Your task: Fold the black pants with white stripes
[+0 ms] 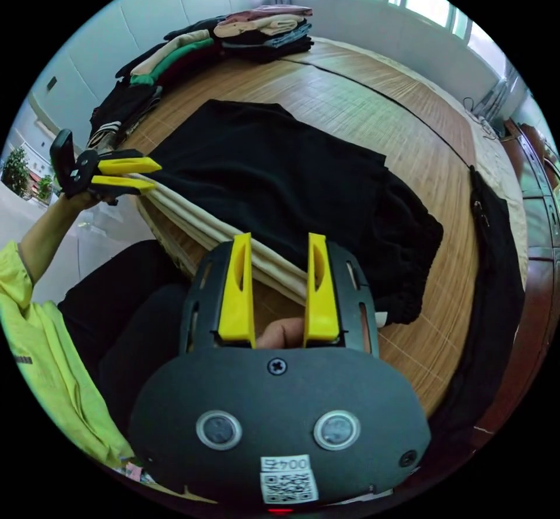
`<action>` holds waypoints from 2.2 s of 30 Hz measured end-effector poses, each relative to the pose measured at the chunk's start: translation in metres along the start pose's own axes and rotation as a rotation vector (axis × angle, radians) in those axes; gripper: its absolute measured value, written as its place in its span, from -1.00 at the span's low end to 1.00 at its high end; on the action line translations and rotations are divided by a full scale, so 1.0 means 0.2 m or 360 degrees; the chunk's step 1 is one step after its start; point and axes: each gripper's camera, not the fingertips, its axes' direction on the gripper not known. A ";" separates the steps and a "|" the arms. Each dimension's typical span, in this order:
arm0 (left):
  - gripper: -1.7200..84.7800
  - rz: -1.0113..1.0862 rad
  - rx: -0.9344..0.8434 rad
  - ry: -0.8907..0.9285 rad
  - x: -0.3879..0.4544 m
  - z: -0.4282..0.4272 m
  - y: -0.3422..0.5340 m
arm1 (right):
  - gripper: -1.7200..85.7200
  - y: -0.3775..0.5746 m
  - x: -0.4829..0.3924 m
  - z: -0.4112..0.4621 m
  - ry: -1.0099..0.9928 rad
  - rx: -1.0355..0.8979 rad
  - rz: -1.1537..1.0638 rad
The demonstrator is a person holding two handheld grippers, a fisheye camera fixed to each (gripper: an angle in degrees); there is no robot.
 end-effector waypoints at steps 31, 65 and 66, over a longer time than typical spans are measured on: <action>-0.95 -0.0234 0.0147 -0.0073 -0.24 -0.14 0.23 | -0.78 0.52 0.14 -0.09 0.0148 0.0423 0.0475; -0.95 -0.0075 -0.0066 0.0190 -0.46 -0.10 0.50 | -0.88 0.59 0.88 -0.06 -0.0221 0.0266 0.0986; -0.95 -0.0053 -0.0026 0.0199 -0.46 -0.14 0.50 | -0.90 0.62 0.86 -0.12 -0.0168 0.0354 0.0997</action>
